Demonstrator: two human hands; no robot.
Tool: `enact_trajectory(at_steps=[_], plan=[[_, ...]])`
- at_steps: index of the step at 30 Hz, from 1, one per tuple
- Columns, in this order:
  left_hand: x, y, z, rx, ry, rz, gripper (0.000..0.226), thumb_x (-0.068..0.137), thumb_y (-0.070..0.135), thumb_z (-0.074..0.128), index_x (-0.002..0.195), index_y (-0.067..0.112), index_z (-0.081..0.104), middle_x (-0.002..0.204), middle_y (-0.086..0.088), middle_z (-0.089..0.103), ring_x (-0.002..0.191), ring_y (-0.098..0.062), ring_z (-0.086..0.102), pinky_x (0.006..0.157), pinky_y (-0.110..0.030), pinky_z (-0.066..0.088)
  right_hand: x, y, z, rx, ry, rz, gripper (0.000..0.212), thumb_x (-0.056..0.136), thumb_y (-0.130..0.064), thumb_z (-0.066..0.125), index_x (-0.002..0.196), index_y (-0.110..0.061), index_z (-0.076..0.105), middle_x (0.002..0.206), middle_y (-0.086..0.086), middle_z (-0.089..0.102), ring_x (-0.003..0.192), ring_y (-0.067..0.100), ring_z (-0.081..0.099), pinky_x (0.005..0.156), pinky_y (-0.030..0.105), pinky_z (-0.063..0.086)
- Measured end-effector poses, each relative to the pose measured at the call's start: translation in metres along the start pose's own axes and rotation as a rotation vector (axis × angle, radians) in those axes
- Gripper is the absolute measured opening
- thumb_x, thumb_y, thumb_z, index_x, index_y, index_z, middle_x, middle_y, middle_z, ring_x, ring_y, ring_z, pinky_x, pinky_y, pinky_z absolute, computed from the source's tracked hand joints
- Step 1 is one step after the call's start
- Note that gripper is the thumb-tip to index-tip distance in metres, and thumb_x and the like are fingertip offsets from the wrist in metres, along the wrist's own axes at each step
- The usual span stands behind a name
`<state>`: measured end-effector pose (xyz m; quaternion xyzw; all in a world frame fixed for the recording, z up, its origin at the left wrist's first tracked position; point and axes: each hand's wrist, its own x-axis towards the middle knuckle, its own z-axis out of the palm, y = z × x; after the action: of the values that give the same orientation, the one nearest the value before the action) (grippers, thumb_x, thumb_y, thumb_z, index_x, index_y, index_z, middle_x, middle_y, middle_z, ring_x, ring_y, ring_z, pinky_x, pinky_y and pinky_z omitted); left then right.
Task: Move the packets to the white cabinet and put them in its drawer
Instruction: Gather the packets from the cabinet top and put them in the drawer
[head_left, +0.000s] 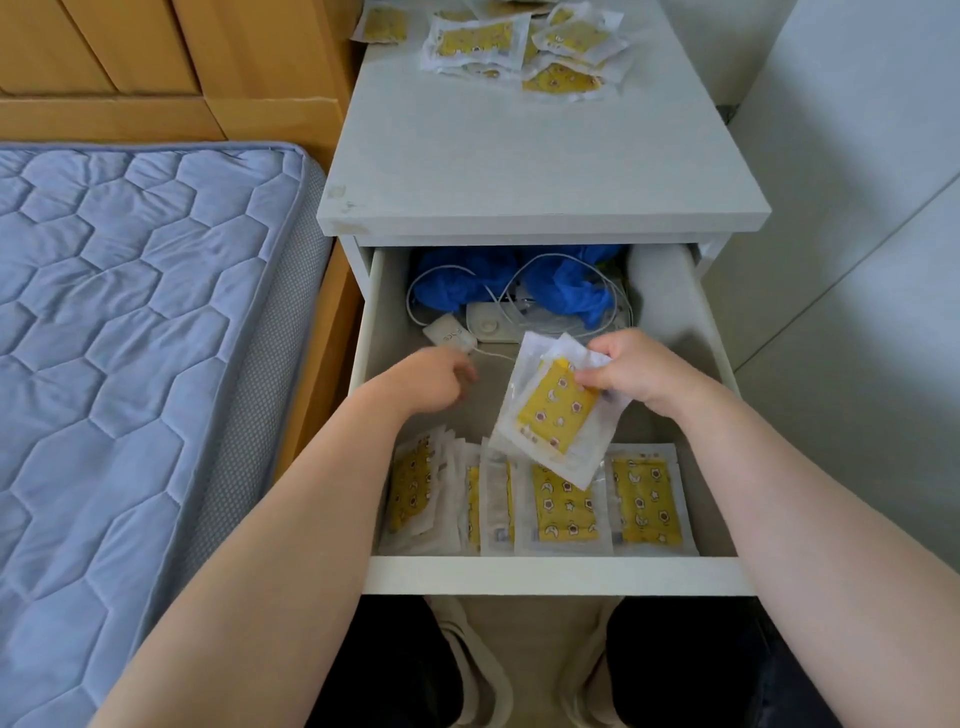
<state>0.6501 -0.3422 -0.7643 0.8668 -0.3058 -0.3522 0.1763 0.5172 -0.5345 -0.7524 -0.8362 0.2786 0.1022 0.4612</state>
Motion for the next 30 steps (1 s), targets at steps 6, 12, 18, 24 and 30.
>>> enact_trajectory(at_steps=[6,12,18,24,30], plan=[[0.007,-0.014,0.009,0.568,-0.640,-0.113,0.091,0.077,0.010,0.075,0.150,0.029,0.024,0.149,-0.001,0.039,0.133,-0.028,0.040,0.109,-0.044,0.037,-0.006,-0.008,0.060,-0.370,-0.289,-0.057,0.009,0.089,-0.021,0.063,0.079,-0.021,0.061,0.077,-0.003,0.060,0.077,0.017,0.057,0.059,0.026,0.041],[0.003,-0.013,0.014,0.558,-0.668,-0.068,0.092,0.068,0.022,0.085,0.145,0.025,0.033,0.143,-0.001,0.047,0.129,-0.027,0.044,0.108,-0.044,0.039,-0.006,-0.013,0.080,-0.668,-0.313,-0.152,0.021,0.090,-0.031,0.058,0.078,-0.014,0.058,0.087,0.002,0.059,0.089,0.026,0.059,0.065,0.029,0.043],[-0.004,-0.002,0.017,0.530,-0.744,-0.073,0.065,0.076,0.021,0.080,0.133,0.024,0.049,0.130,-0.001,0.058,0.116,-0.027,0.057,0.097,-0.040,0.049,-0.008,-0.003,0.086,-0.788,-0.473,-0.166,0.090,0.074,-0.057,0.070,0.144,-0.016,0.030,0.139,0.007,0.043,0.128,0.026,0.039,0.104,0.036,0.038],[-0.001,-0.003,0.024,0.653,-0.665,-0.037,0.081,0.065,0.033,0.087,0.133,0.025,0.043,0.126,0.000,0.058,0.111,-0.024,0.058,0.095,-0.041,0.050,-0.007,-0.001,0.092,-0.839,-0.541,-0.174,0.093,0.071,-0.063,0.069,0.143,-0.019,0.030,0.137,0.005,0.044,0.126,0.026,0.043,0.102,0.037,0.040],[0.003,-0.006,0.024,0.532,-0.630,-0.038,0.111,0.063,0.029,0.089,0.148,0.028,0.019,0.142,0.000,0.046,0.125,-0.026,0.050,0.101,-0.043,0.047,-0.005,-0.001,0.086,-0.729,-0.480,-0.124,0.085,0.072,-0.058,0.071,0.138,-0.017,0.037,0.133,0.005,0.046,0.123,0.024,0.045,0.100,0.036,0.042]])
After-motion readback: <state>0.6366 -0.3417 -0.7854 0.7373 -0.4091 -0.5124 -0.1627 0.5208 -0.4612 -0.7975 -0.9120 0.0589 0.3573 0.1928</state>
